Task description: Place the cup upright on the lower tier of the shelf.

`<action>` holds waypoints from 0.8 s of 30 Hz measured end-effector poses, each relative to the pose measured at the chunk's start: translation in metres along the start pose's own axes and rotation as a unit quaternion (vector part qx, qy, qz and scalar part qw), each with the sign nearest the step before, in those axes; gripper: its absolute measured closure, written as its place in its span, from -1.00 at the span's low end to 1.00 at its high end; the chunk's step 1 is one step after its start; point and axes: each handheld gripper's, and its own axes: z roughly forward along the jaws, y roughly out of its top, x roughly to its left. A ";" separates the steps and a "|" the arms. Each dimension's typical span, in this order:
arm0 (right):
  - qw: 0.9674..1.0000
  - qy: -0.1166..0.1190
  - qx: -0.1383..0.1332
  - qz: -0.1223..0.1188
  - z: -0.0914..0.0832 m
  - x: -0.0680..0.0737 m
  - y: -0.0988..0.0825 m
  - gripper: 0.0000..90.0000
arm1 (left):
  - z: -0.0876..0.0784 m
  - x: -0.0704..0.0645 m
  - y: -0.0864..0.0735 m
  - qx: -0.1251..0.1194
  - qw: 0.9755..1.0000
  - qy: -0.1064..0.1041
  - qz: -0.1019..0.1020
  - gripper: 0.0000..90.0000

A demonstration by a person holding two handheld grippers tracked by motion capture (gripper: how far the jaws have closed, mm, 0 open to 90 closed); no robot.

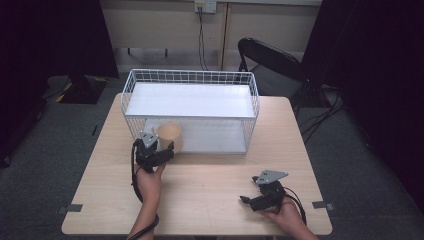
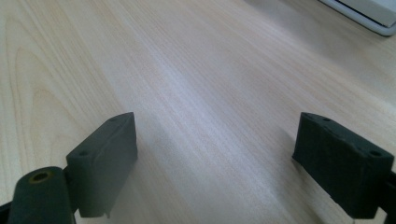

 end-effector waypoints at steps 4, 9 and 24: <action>1.000 0.000 0.000 0.000 0.000 0.000 0.000 -0.72 | 0.005 -0.001 0.000 0.002 1.000 -0.004 0.005 -0.19; 1.000 0.000 0.000 0.000 0.000 0.000 0.000 -0.72 | 0.012 -0.003 -0.001 0.001 1.000 -0.005 -0.003 0.01; 1.000 0.000 0.000 0.000 0.000 0.000 0.000 -0.72 | 0.022 -0.003 0.002 0.006 1.000 0.005 -0.003 0.27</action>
